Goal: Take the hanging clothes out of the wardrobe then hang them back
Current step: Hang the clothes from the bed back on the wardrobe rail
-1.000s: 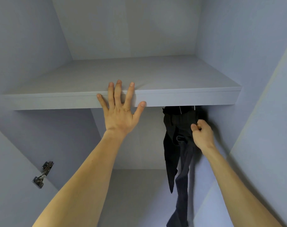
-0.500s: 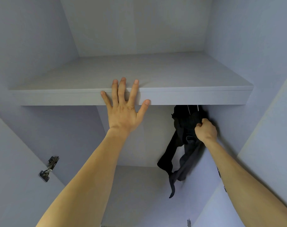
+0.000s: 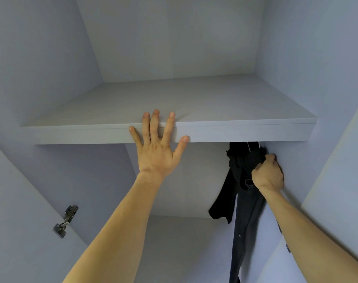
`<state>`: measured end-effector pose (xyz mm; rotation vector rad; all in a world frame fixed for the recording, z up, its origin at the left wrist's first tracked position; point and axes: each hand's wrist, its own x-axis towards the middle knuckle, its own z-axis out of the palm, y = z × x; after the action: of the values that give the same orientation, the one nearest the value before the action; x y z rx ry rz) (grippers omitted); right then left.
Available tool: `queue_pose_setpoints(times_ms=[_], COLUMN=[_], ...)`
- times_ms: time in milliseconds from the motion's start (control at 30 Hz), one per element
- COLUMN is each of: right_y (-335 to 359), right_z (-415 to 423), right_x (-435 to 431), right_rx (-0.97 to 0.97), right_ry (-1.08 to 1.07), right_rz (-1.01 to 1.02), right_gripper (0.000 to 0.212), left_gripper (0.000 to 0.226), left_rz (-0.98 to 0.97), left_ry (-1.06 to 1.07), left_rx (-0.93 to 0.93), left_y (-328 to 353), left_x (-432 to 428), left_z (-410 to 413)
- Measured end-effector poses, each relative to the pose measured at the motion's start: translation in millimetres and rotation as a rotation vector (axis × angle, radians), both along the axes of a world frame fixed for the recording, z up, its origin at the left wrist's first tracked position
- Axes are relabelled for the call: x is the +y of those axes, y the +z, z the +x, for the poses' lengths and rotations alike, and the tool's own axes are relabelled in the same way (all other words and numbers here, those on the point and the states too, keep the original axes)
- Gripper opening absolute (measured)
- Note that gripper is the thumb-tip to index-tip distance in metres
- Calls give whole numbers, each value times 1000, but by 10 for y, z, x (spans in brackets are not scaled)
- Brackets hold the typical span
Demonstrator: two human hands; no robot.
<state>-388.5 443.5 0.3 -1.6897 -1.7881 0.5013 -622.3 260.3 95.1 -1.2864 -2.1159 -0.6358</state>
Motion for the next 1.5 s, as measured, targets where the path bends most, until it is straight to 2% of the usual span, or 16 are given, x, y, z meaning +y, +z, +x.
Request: queue_pose_setpoints(times_ms=[133,267,367,467,533,633,733,900,1100,1300,1500], right_y=[-120,-321,-347,-255,-160,-64,-103,-345,-579,-606,-572], right_z=[72,95,49,-80,-215,-442,-662,-949,-974,-643,-209], right_x=[-233,-576,-864,-1255,-1603,-2251,-2961,-4343,-6072,-7656,-8754], right_rx=[-43,-80,-46,19,17,-26,-73,-127,-223,-241,-247], right_ry=[2,78,186,391,535,751,1020,1508,1980,2351,2717], right_rz=[72,60,12,20,50,83,106,142,230,308,386], right_gripper=[58,49,45,42,39,33,33,37,45,43,45], left_gripper=[74,75,84,84,78,66,63,62,62,66,61], left_rz=[-52,-86,-102,-96,-172,-339,-400,-392,-311,-142,56], left_ry=[19,2,-56,-96,-57,82,268,653,1061,1458,1760], left_rx=[-14,-34,-28,-175,-283,-443,-596,-753,-900,-1036,-1107], left_y=[39,83,130,-112,-492,-1121,-1579,-1877,-2111,-2106,-2117], left_x=[-30,-116,-279,-710,-1185,-2100,-3172,-5080,-7185,-8359,-8846], left_z=[20,69,121,211,239,228,325,805,2025,3411,4511])
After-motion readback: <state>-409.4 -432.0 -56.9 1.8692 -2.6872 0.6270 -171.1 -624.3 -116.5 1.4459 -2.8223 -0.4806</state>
